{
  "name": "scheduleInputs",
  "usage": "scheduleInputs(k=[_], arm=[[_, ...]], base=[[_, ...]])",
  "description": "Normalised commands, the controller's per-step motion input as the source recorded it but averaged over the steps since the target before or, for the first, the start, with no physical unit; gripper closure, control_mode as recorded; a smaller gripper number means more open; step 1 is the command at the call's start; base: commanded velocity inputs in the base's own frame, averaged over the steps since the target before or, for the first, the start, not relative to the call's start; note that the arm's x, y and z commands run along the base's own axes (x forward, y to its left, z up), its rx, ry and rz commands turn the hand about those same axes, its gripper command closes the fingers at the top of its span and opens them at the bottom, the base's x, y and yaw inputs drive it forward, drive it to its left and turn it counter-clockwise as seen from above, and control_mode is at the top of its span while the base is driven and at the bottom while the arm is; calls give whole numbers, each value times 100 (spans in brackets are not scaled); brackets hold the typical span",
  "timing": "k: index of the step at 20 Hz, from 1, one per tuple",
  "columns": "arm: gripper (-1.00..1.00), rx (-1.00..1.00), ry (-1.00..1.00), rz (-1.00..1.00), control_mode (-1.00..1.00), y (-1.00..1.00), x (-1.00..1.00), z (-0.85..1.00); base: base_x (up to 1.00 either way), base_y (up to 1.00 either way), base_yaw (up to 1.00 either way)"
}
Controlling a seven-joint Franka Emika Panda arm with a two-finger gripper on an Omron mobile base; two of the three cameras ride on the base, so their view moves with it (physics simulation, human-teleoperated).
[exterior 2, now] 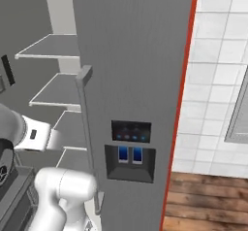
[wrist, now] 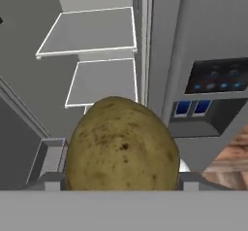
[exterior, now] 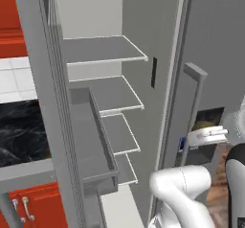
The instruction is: Take the cheese, steak, and potato from the fridge and place them on the plate on the dining counter to create an appetizer plate.
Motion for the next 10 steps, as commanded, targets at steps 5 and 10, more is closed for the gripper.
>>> scheduleInputs(k=[5,10], arm=[[100,0,0,0,100,0,0,0],[100,0,0,0,100,0,0,0]], base=[[-8,-98,0],[0,-100,0]])
